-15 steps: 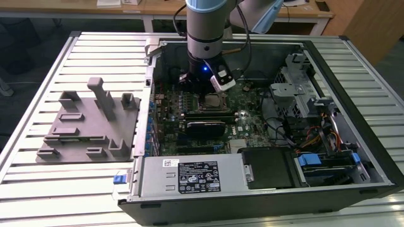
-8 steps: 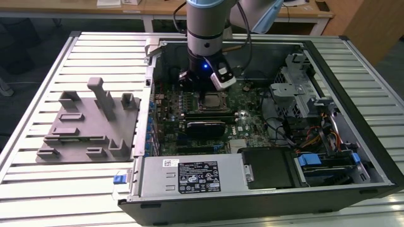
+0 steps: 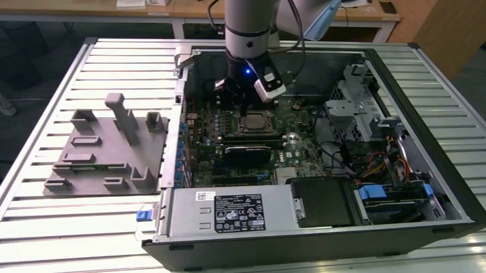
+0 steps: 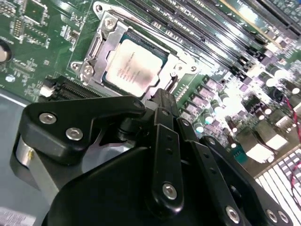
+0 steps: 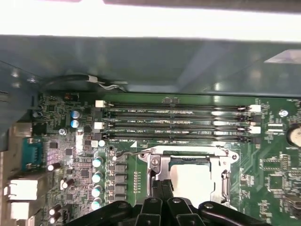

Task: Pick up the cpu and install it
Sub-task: 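Close the cpu cover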

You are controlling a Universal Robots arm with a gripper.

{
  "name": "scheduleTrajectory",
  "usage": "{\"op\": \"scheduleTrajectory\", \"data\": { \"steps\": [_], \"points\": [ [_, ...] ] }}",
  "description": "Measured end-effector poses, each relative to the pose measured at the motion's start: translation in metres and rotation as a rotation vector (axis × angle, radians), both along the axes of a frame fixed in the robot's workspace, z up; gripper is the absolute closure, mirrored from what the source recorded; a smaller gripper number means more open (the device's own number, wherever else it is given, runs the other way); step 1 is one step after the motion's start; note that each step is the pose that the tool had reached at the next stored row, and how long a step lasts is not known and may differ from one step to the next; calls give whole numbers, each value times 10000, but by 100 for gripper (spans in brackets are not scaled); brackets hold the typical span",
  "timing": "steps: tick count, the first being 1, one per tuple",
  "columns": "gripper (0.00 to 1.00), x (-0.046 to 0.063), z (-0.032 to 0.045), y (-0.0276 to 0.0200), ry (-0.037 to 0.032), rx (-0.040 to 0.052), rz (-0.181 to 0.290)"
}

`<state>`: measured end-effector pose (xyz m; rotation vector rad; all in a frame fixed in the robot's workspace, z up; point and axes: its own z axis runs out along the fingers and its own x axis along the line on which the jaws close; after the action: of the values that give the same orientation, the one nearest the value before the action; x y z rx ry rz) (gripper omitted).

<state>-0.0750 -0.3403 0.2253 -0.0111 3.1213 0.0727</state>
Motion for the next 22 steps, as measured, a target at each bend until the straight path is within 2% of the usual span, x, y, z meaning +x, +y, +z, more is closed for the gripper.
{"op": "scheduleTrajectory", "data": {
  "steps": [7, 10, 16, 22],
  "points": [
    [89, 0, 187, 0, -8, -1, 1],
    [89, 0, 242, 0, -19, -1, 0],
    [89, 6, 245, 0, -20, -3, 1],
    [89, 147, 245, 0, -21, 0, 1]
  ]
}}
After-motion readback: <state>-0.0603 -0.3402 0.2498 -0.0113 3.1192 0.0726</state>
